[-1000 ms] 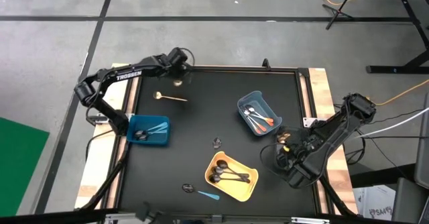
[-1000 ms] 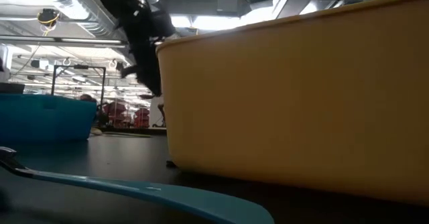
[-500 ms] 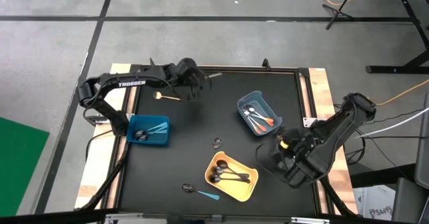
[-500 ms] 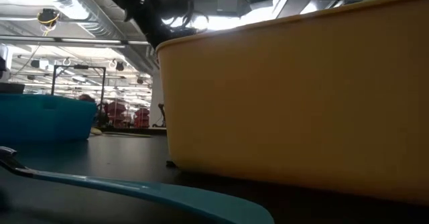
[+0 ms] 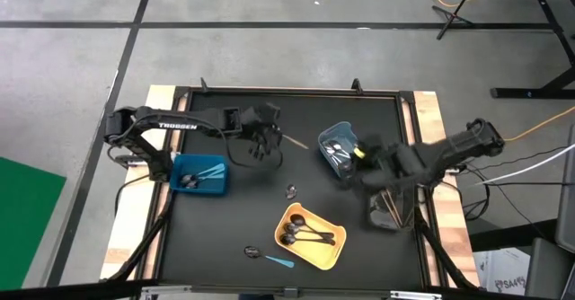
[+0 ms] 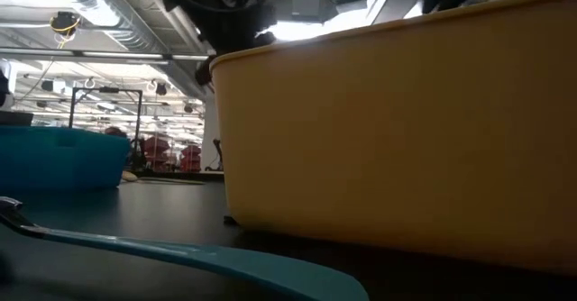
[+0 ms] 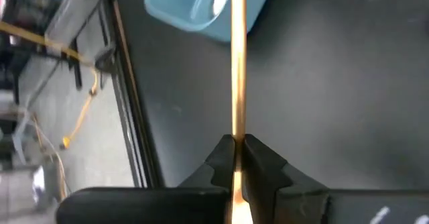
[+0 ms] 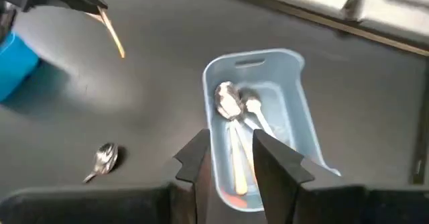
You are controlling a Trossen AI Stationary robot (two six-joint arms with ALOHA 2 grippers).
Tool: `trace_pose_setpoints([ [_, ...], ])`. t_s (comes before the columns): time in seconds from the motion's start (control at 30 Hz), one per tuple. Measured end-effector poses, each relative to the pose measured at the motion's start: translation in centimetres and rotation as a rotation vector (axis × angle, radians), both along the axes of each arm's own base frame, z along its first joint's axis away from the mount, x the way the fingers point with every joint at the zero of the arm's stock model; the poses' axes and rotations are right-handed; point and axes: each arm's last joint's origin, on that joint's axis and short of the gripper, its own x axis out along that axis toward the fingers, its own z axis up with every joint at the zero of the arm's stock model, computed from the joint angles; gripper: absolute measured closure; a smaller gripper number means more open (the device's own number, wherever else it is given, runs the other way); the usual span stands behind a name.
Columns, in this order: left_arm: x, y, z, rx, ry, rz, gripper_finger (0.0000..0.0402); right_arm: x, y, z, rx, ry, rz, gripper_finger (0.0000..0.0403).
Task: Sort silverware by color (type)
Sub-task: Put the gold spoon into the black bin
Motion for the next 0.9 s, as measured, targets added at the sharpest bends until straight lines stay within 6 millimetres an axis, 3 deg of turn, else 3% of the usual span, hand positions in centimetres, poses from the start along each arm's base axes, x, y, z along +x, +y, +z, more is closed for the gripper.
trace_pose_setpoints([
  [0.2, 0.5, -2.1, 0.0, 0.033, 0.008, -0.098, 0.039, 3.4, -3.5, 0.8, 0.143, -0.022, 0.193, 0.0304],
  [0.5, 1.0, -4.3, 0.2, 0.048, -0.018, -0.162, 0.0389, 7.4, -8.9, 1.6, 0.237, -0.21, 0.476, 0.0304],
  [0.7, 1.5, -5.4, 0.8, 0.069, -0.082, -0.185, 0.0389, 9.5, -10.9, -0.5, 0.358, -0.199, 0.538, 0.0304],
  [0.9, 1.5, -5.4, 0.9, 0.121, -0.083, -0.133, 0.0389, 11.4, -10.9, -2.5, 0.463, -0.187, 0.617, 0.0304],
])
